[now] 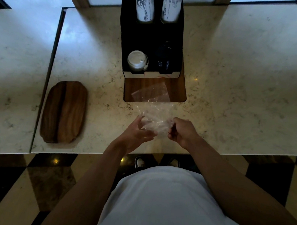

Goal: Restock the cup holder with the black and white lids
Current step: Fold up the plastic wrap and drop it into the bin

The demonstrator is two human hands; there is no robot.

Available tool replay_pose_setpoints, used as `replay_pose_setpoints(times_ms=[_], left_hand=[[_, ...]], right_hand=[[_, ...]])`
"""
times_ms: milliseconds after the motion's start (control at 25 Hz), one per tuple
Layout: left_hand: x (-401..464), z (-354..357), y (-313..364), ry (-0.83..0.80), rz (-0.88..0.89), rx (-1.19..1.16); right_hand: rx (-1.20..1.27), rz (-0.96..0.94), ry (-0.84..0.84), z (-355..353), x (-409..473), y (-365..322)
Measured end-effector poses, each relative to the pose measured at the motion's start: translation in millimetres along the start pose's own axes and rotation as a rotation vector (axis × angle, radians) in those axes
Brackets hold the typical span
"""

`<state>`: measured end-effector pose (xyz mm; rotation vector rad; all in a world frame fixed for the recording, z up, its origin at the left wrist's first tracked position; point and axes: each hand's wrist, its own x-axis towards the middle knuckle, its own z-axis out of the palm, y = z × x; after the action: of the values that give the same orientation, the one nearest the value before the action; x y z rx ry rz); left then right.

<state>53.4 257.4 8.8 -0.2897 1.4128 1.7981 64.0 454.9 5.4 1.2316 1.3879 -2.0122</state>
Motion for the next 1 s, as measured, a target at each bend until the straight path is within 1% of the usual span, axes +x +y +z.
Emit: replay_pose_setpoints(times_ms=[80, 200, 320, 360, 440, 520, 600, 720, 880, 1000], left_hand=[[2, 5, -1, 0.082, 0.033, 0.093], [9, 9, -2, 0.237, 0.097, -0.002], [12, 8, -5, 0.298, 0.131, -0.049], [12, 8, -5, 0.302, 0.128, -0.052], [11, 10, -4, 0.278, 0.104, -0.064], [9, 13, -4, 0.242, 0.070, -0.056], [7, 15, -5, 0.234, 0.043, -0.067], [3, 11, -7, 0.219, 0.019, -0.090], [-2, 5, -1, 0.167, -0.002, -0.026], [-2, 4, 2, 0.192, 0.042, 0.054]], right_hand=[[-0.098, 0.001, 0.016, 0, -3, 1], [-0.232, -0.042, -0.008, -2, -5, 5], [-0.338, -0.135, -0.030, -6, -4, 4], [-0.336, -0.149, -0.056, -8, -3, 3], [-0.307, -0.135, -0.197, -10, -2, 2], [-0.364, -0.181, -0.323, -10, -2, 4], [-0.340, -0.266, -0.310, -9, -3, 5], [-0.294, -0.331, -0.264, -8, -1, 5], [-0.231, -0.328, -0.288, -7, -2, 4], [-0.219, -0.307, -0.281, -8, -3, 3]])
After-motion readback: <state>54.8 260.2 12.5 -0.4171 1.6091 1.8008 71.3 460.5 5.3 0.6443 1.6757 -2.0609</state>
